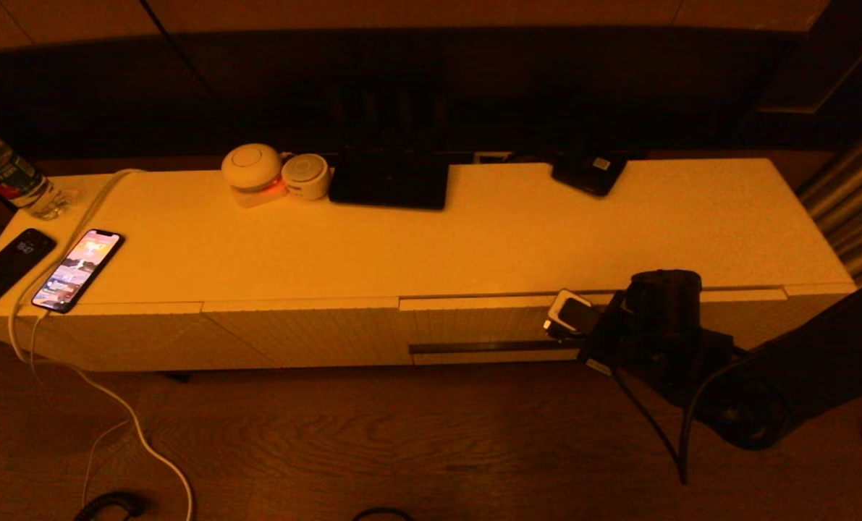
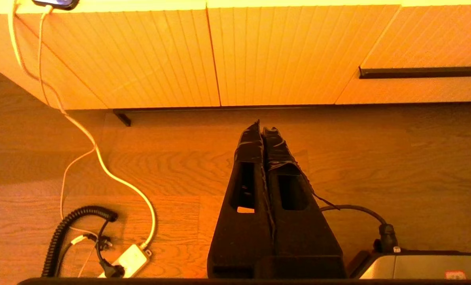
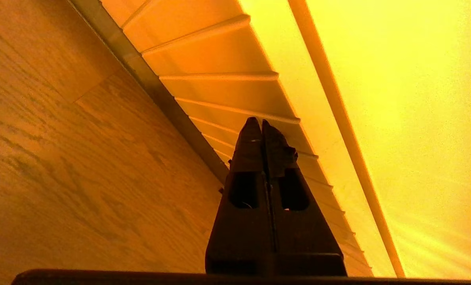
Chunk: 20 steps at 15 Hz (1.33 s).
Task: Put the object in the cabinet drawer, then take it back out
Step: Close the drawer, then open the drawer
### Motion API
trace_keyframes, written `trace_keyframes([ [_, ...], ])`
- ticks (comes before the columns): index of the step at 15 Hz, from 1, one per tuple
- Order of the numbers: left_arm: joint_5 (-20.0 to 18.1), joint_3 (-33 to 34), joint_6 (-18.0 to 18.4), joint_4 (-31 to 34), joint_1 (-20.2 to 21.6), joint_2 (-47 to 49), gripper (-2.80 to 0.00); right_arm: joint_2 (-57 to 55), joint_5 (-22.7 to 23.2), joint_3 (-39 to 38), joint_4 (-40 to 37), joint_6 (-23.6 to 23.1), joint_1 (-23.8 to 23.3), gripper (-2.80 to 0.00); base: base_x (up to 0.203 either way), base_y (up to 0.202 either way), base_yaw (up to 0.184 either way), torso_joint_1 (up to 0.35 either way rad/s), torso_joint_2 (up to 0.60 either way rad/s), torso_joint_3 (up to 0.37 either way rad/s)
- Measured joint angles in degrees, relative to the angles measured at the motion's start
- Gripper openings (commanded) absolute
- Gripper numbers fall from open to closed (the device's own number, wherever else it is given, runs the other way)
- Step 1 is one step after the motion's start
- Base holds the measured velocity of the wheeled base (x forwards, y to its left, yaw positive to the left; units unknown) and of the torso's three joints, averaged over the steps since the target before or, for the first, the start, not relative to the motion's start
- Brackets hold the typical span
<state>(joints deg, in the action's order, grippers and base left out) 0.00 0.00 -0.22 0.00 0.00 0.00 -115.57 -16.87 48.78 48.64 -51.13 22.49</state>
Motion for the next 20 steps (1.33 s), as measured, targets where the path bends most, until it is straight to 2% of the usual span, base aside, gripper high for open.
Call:
trace_keyframes([
  [5, 0.0, 0.0, 0.0, 0.0, 0.0, 0.0, -2.8, 0.5, -1.0, -0.9, 0.3, 0.0, 0.0, -2.8, 0.0, 0.0, 0.0, 0.0, 0.0, 0.0],
  [10, 0.0, 0.0, 0.0, 0.0, 0.0, 0.0, -2.8, 9.8, -1.7, -10.0, -6.6, -0.4, 0.7, -2.8, 0.0, 0.0, 0.0, 0.0, 0.0, 0.0],
  [14, 0.0, 0.0, 0.0, 0.0, 0.0, 0.0, -2.8, 24.0, -1.7, -16.6, -19.8, -0.6, 2.6, -2.8, 0.0, 0.0, 0.0, 0.0, 0.0, 0.0],
  [20, 0.0, 0.0, 0.0, 0.0, 0.0, 0.0, -2.8, 44.8, -1.2, -20.4, -47.8, -0.7, 6.1, -2.8, 0.0, 0.0, 0.0, 0.0, 0.0, 0.0],
])
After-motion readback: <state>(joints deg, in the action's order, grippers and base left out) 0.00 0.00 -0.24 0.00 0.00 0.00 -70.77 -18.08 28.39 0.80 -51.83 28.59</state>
